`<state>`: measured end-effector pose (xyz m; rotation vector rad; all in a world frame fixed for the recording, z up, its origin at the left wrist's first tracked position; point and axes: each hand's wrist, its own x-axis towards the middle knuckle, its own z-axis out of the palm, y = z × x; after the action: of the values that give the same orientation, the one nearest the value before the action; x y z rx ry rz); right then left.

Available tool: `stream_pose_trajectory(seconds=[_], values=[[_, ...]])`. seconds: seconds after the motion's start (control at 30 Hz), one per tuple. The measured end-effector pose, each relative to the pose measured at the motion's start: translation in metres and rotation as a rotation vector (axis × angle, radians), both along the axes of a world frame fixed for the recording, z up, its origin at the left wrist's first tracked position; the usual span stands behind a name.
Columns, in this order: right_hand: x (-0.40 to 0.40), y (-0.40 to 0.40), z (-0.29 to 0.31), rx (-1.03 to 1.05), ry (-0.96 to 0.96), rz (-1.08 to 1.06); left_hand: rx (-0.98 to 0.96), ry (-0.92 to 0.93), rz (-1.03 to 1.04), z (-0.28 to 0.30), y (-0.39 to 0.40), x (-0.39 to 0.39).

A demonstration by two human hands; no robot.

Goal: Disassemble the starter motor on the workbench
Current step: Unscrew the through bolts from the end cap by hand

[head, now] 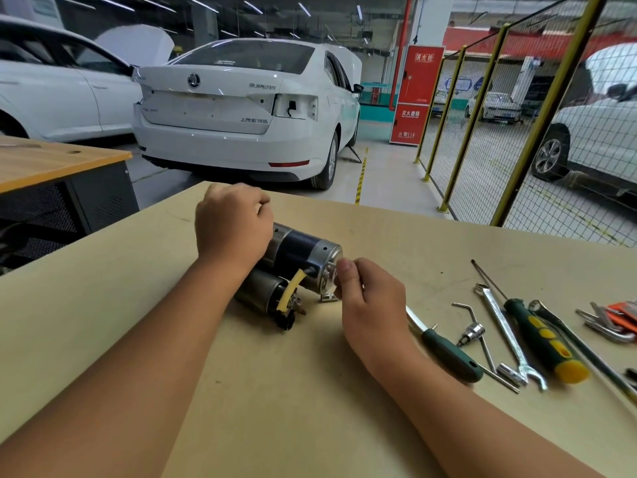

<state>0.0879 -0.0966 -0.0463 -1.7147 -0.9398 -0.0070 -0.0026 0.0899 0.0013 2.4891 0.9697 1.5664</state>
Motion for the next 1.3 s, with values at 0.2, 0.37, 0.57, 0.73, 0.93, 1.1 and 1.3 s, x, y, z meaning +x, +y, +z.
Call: stream_pose_trajectory(seconds=[0.2, 0.37, 0.57, 0.73, 0.93, 1.1, 1.3], values=[[0.004, -0.002, 0.000, -0.011, -0.018, 0.040, 0.119, 0.075, 0.006, 0.009, -0.012, -0.002], [0.002, 0.000, 0.002, 0.043, -0.086, 0.050, 0.002, 0.177, -0.442, 0.013, -0.028, 0.001], [0.003, -0.003, 0.003, 0.054, -0.058, 0.042, -0.031, 0.383, -0.377, 0.001, -0.028, 0.016], [0.001, -0.003, 0.005, 0.016, -0.029, 0.050, -0.077, 0.301, -0.370, -0.002, -0.028, 0.014], [0.001, -0.004, 0.006, 0.063, -0.074, 0.041, -0.061, 0.360, -0.265, 0.000, -0.030, 0.015], [0.001, -0.002, 0.005, 0.114, -0.023, 0.014, -0.038, 0.321, -0.289, -0.002, -0.030, 0.013], [0.003, -0.003, 0.006, 0.122, -0.107, 0.038, -0.031, 0.337, -0.296, -0.001, -0.029, 0.014]])
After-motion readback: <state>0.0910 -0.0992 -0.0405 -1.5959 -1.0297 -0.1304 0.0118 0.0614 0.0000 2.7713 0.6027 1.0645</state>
